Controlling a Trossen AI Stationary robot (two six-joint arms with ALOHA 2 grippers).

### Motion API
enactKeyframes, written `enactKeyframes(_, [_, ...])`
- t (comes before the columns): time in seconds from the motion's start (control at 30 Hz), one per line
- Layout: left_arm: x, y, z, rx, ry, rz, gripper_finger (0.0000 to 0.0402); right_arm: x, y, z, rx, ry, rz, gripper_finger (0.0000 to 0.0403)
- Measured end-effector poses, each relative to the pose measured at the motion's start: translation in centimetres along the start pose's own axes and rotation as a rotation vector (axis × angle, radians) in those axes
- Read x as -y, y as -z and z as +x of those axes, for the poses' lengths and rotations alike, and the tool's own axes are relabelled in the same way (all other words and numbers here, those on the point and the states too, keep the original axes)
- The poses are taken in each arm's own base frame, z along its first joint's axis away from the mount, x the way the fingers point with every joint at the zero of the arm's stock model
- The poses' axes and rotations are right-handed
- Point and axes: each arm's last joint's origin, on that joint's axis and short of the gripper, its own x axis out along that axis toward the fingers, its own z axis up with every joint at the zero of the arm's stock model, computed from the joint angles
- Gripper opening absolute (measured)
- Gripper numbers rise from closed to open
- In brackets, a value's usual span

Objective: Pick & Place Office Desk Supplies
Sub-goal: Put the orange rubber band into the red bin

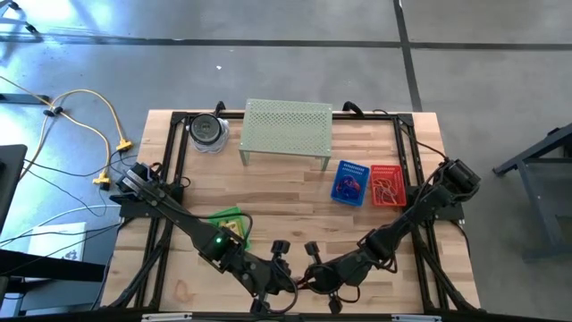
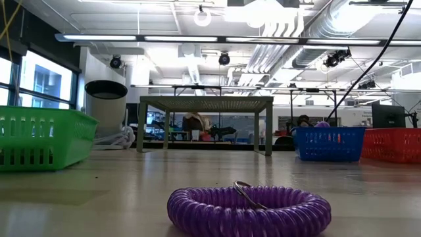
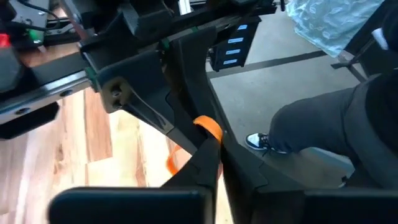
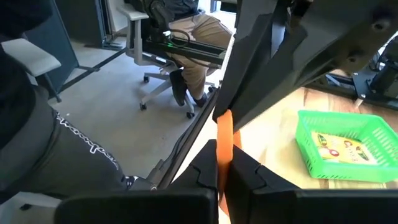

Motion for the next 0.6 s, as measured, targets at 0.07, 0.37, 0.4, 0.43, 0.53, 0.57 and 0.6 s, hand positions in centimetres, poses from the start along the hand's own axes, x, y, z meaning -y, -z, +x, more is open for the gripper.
enactKeyframes(0.07, [-0.1,0.0,0.0,0.001,-0.020,0.002,0.0033,0.0,0.1,0.0,-0.010,0.001,0.010,0.0002])
enactKeyframes(0.37, [-0.2,0.0,0.0,0.005,-0.060,0.006,0.0126,-0.5,0.6,-0.2,-0.052,-0.006,0.027,0.0002])
enactKeyframes(0.4, [-0.2,0.0,0.0,0.007,-0.068,0.008,0.0132,-0.6,0.7,-0.2,-0.064,-0.008,0.039,0.0002])
enactKeyframes(0.43, [-0.3,0.0,0.0,0.010,-0.092,0.020,0.0136,-0.7,0.9,-0.2,-0.082,-0.007,0.050,0.0002])
enactKeyframes(0.53, [-0.6,0.2,-0.4,-0.007,-0.190,0.085,0.0140,-0.9,1.6,-0.4,-0.154,0.009,0.093,0.0002])
enactKeyframes(0.57, [-0.6,0.3,-0.5,-0.012,-0.220,0.103,0.0140,-0.9,1.9,-0.5,-0.179,0.031,0.113,0.0002])
enactKeyframes(0.6, [-0.7,0.4,-0.6,-0.022,-0.250,0.115,0.0140,-1.0,2.2,-0.6,-0.204,0.066,0.134,0.0002])
